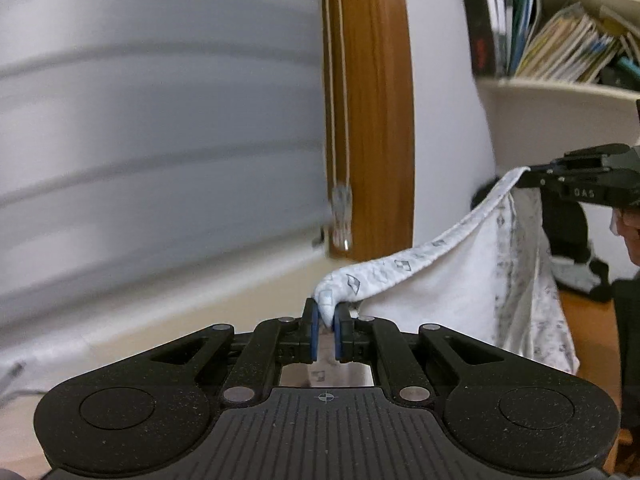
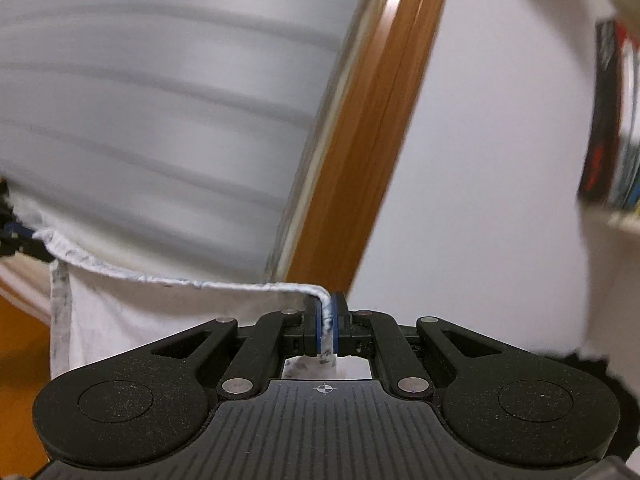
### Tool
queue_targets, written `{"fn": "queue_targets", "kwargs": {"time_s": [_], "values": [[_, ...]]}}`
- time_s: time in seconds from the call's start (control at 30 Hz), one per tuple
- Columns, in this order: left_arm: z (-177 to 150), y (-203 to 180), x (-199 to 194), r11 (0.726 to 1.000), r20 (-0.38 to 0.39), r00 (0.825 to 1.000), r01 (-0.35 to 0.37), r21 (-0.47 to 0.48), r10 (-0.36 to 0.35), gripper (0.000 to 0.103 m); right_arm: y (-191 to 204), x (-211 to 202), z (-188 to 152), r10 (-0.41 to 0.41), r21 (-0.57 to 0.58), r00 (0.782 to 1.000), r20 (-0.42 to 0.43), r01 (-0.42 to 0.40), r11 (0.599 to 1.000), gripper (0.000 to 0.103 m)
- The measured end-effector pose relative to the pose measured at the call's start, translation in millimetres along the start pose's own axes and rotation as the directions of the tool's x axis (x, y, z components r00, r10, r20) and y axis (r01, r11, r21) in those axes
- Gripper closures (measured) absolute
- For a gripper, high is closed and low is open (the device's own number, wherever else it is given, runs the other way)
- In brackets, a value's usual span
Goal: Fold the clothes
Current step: 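Lift the shirt with both tools and stretch it between them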
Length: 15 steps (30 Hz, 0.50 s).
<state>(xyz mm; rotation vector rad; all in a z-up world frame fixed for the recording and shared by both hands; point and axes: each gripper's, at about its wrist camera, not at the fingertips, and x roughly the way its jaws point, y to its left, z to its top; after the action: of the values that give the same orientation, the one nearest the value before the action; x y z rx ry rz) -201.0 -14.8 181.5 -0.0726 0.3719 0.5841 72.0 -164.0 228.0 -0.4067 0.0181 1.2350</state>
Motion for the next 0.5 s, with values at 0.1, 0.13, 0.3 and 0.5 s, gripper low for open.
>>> {"fn": "queue_targets", "kwargs": {"time_s": [0.1,0.13,0.3,0.5], "values": [[-9,-3,33,1.000,-0.055,0.998,0.016,-0.001,-0.016,0.095,-8,28,-30,0.015,0.017,0.997,-0.074,-0.014,1.000,0.097],[-11,-5,41,1.000,-0.069,0.997,0.021,-0.001,-0.021,0.095,-11,36,-39,0.018,0.026,0.995,-0.094,-0.016,1.000,0.097],[-25,-12,74,0.999,-0.124,0.992,0.031,0.016,-0.029,0.095,-30,73,-80,0.061,0.078,0.979,-0.193,-0.047,0.996,0.095],[-36,-13,98,0.999,-0.150,0.988,0.017,-0.033,-0.022,0.095,-43,107,-122,0.164,0.137,0.942,-0.292,-0.129,0.982,0.074]]}}
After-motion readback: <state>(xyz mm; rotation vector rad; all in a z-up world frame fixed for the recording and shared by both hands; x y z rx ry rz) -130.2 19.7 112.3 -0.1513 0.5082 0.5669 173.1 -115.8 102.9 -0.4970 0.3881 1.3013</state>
